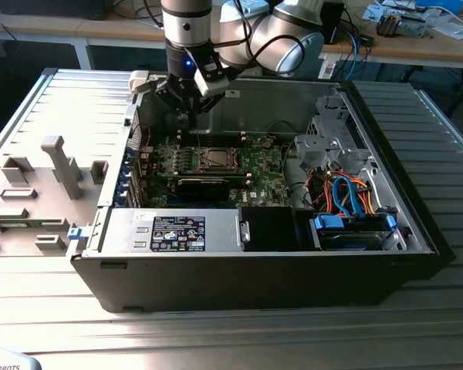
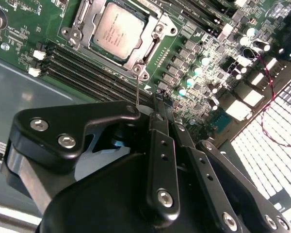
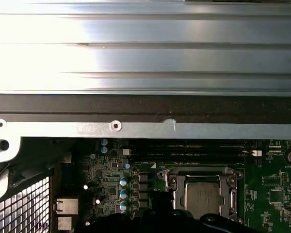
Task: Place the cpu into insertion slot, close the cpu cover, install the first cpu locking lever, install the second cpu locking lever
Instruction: 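Install the first cpu locking lever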
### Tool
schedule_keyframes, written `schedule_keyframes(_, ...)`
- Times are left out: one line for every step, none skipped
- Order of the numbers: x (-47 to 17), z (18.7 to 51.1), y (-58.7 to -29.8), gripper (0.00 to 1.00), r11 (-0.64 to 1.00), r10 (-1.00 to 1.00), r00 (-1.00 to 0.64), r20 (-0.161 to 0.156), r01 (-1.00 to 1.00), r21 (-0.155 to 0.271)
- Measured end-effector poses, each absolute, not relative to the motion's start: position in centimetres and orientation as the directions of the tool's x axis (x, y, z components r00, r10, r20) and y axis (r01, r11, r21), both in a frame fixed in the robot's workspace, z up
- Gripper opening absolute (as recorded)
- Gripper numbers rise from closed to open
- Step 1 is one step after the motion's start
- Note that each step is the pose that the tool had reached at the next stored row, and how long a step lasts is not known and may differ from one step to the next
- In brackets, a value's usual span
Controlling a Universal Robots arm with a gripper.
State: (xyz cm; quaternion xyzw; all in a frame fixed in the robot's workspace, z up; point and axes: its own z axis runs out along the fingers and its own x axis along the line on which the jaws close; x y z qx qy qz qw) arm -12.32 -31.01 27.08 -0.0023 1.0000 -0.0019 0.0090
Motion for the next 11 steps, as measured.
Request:
schedule_keyframes(-12.45, 27.14, -31.01, 0.11, 1.0, -0.004, -1.0, -0.019, -0.004, -0.004)
schedule_keyframes(-12.57, 27.15, -31.01, 0.11, 1.0, -0.005, -1.0, -0.019, -0.004, -0.004)
schedule_keyframes(-12.72, 27.15, -31.01, 0.11, 1.0, -0.005, -1.0, -0.019, -0.004, -0.003)
schedule_keyframes(-12.78, 27.14, -30.99, 0.11, 1.0, -0.004, -1.0, -0.019, -0.004, -0.002)
schedule_keyframes(-12.8, 27.14, -30.95, 0.11, 1.0, -0.005, -1.0, -0.019, -0.005, 0.003)
schedule_keyframes(-12.8, 27.11, -30.91, 0.11, 1.0, -0.004, -1.0, -0.019, -0.005, 0.012)
schedule_keyframes(-12.8, 27.07, -30.89, 0.11, 1.0, -0.004, -1.0, -0.019, -0.004, 0.015)
schedule_keyframes(-12.8, 27.04, -30.88, 0.11, 1.0, -0.004, -1.0, -0.019, -0.004, 0.016)
schedule_keyframes(-12.8, 26.99, -30.89, 0.11, 1.0, -0.004, -1.0, -0.019, -0.004, 0.016)
schedule_keyframes(-12.8, 26.96, -30.89, 0.11, 1.0, -0.004, -1.0, -0.019, -0.004, 0.016)
schedule_keyframes(-12.8, 26.92, -30.89, 0.11, 1.0, -0.004, -1.0, -0.019, -0.004, 0.016)
